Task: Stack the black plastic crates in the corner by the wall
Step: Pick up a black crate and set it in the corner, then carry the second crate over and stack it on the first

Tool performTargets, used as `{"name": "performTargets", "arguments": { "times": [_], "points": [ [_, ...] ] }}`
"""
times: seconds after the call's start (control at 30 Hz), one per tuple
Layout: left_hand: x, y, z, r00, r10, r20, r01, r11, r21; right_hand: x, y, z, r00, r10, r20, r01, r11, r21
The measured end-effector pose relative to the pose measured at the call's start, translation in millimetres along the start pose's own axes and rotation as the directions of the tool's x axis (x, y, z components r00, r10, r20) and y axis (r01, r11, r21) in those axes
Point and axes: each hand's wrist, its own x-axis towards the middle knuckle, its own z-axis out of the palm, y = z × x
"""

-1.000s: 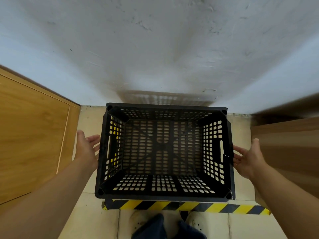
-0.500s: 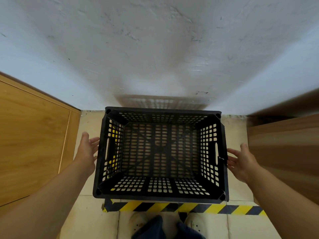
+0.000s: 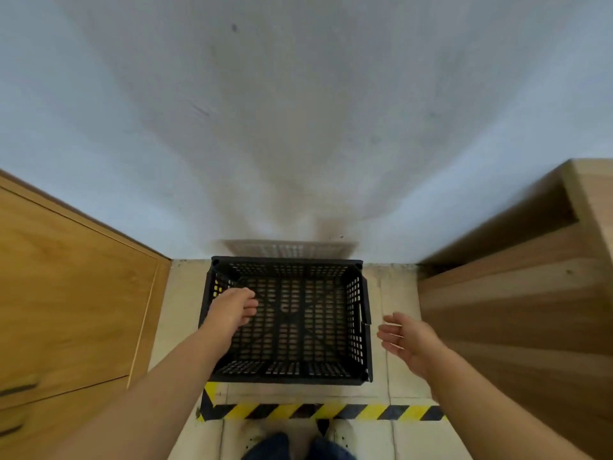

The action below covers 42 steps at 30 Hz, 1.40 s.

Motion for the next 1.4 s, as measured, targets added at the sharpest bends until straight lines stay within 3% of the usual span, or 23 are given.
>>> {"name": "performTargets", "arguments": {
  "times": [0.3, 0.53, 0.73, 1.07, 1.4],
  "points": [
    [-166.6, 58.9, 29.2, 0.979, 0.149, 0.141, -0.167, 0.978, 0.128, -160.2, -48.8, -59.7, 0.978, -0.209, 0.020, 0.208, 0.957, -0.203],
    [-244.0, 75.7, 32.0, 0.928, 0.229, 0.294, -0.293, 0.935, 0.199, -250.6, -36.2, -98.0, 0.939, -0.341, -0.040, 0.319, 0.909, -0.267],
    [-279.0, 62.6, 28.6, 0.867, 0.223, 0.445, -0.364, 0.894, 0.262, -311.2, 6.7, -111.6, 0.919, -0.350, -0.182, 0.325, 0.933, -0.154],
    [-317.1, 10.8, 29.7, 0.811, 0.049, 0.583, -0.397, 0.779, 0.486, -362.0, 125.0, -106.1, 0.899, -0.203, -0.389, 0.267, 0.957, 0.115],
    [-378.9, -78.1, 79.6, 0.690, -0.092, 0.718, -0.584, 0.515, 0.627, -437.9, 271.7, -136.4, 0.817, 0.000, -0.576, 0.277, 0.877, 0.393]
  ]
}}
